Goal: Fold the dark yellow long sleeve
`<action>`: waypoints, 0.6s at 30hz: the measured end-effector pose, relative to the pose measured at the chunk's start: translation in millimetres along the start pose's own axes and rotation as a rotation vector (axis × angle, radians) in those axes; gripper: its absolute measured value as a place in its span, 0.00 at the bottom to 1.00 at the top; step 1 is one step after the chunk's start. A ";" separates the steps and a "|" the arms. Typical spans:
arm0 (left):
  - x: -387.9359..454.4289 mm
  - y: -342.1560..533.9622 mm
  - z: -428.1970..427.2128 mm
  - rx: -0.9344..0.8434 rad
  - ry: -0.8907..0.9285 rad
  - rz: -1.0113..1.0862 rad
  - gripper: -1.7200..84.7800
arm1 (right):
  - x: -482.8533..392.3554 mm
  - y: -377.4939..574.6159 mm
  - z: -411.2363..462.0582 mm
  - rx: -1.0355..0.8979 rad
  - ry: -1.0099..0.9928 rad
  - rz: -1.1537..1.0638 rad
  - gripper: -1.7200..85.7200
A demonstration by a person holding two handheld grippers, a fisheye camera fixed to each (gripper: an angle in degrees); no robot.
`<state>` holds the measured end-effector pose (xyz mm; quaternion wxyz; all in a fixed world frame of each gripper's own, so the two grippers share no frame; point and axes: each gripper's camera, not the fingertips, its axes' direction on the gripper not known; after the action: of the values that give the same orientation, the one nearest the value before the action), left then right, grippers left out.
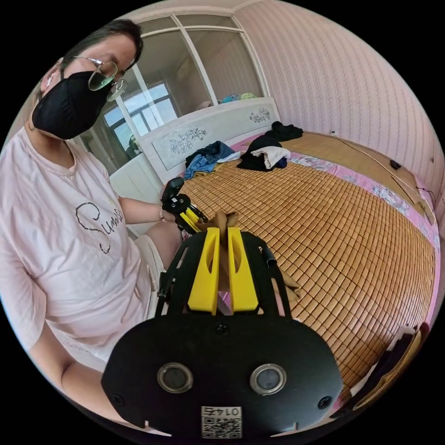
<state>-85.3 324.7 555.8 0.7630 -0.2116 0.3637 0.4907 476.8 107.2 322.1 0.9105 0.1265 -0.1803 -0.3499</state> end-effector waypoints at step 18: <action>143.9 -467.3 105.8 0.119 0.161 0.401 0.07 | 31.3 113.5 -381.5 0.212 0.801 0.460 0.05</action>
<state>409.8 281.8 498.6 0.6297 -0.1283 0.4866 0.5918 724.6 207.6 25.6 0.9444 0.3004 0.1271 -0.0425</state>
